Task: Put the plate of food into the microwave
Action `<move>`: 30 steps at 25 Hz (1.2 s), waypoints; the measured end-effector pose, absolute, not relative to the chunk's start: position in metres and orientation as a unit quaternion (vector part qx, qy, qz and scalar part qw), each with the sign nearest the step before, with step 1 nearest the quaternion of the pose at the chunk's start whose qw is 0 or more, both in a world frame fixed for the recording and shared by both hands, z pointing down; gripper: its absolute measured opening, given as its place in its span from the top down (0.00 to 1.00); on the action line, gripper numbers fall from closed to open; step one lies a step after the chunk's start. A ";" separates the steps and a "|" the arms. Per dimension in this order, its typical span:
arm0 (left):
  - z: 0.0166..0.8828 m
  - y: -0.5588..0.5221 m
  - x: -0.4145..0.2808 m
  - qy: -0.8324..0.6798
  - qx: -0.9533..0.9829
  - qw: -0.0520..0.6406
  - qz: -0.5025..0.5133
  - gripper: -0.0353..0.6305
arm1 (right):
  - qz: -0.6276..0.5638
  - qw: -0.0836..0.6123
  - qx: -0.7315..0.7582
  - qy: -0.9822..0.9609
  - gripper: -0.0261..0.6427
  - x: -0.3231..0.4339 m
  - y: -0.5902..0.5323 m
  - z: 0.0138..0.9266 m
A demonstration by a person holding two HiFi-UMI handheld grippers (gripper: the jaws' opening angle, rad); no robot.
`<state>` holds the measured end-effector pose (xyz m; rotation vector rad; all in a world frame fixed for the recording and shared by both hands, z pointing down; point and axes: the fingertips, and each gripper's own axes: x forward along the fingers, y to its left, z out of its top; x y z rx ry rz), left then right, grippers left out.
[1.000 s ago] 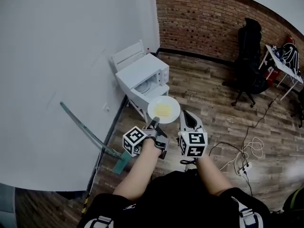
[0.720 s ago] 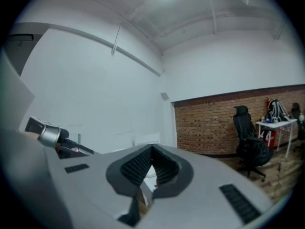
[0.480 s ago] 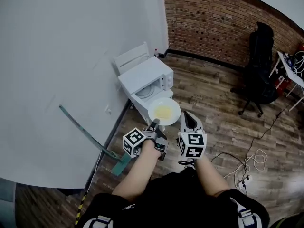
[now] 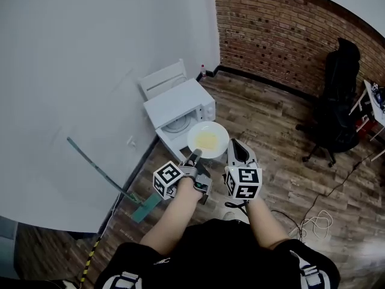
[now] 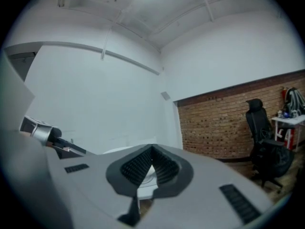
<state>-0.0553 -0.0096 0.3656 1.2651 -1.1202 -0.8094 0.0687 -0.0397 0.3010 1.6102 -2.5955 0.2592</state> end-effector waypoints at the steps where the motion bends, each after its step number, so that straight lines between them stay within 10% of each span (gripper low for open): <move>1: 0.367 -0.015 -0.050 -0.485 0.540 0.592 -0.349 0.92 | 0.085 0.039 0.520 -0.849 0.94 0.073 -0.047 0.301; 30: 0.408 -0.198 -0.068 -0.524 0.477 0.588 -0.390 0.92 | 0.096 0.077 0.439 -0.890 0.94 0.045 -0.246 0.332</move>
